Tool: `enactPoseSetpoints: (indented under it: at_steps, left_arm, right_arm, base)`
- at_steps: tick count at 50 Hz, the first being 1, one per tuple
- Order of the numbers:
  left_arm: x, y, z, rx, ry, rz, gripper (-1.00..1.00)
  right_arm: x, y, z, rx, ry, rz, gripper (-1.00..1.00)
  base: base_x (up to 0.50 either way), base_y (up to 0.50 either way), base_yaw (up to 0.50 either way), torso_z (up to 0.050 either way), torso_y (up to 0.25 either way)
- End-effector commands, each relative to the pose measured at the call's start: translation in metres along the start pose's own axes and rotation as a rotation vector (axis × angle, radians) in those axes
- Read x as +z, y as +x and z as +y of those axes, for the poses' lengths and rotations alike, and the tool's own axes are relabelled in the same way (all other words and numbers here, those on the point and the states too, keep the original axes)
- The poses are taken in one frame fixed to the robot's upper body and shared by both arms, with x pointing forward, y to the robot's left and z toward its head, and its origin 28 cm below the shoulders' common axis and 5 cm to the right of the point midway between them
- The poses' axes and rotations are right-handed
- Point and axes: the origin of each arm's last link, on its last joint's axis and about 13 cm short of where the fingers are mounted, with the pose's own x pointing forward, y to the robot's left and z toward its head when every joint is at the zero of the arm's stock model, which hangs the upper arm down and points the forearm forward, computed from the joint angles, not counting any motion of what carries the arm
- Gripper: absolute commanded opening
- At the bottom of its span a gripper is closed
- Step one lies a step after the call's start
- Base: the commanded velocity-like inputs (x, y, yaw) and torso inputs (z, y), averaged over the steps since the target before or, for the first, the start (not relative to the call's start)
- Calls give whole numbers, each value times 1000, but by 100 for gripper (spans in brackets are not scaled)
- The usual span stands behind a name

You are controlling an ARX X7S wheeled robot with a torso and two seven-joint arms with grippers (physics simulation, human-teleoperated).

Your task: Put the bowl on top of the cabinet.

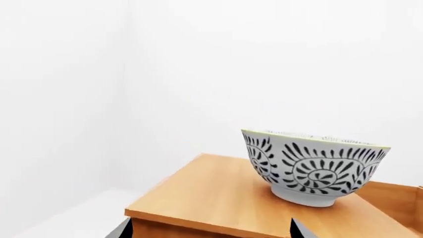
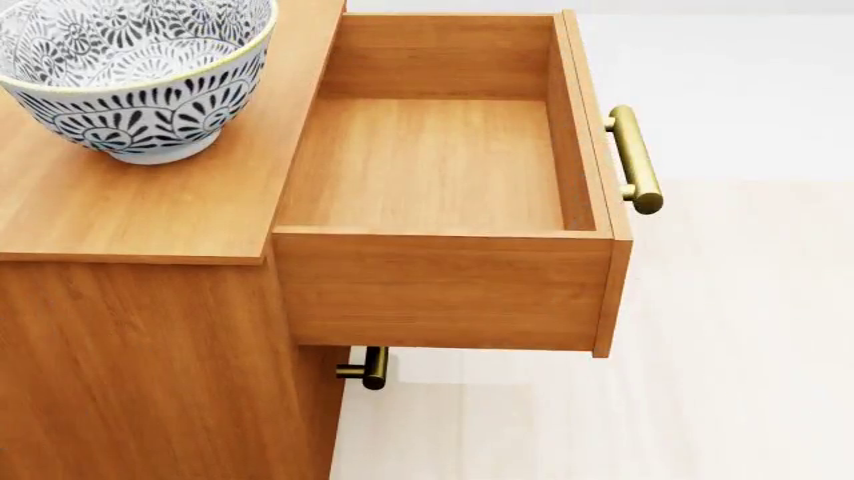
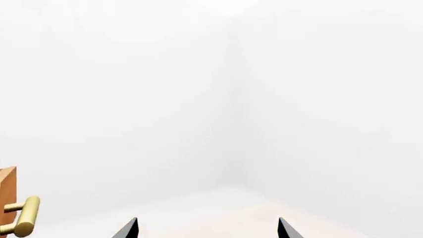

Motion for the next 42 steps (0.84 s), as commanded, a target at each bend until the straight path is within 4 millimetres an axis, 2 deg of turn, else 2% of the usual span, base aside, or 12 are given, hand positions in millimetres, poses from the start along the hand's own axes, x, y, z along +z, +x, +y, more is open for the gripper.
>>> enactPoseSetpoints:
  at_steps: [1,42]
  left_arm:
    - [8,2,8,25,-24,-45,100]
    - [14,3,21,84,-20,-67,100]
  right_arm:
    - [7,-2,-24,-61,-68,-58,100]
    - [11,-6,-45,-131,-71,-74,100]
  base:
    - [0,0,0,0,0]
    - [0,0,0,0,0]
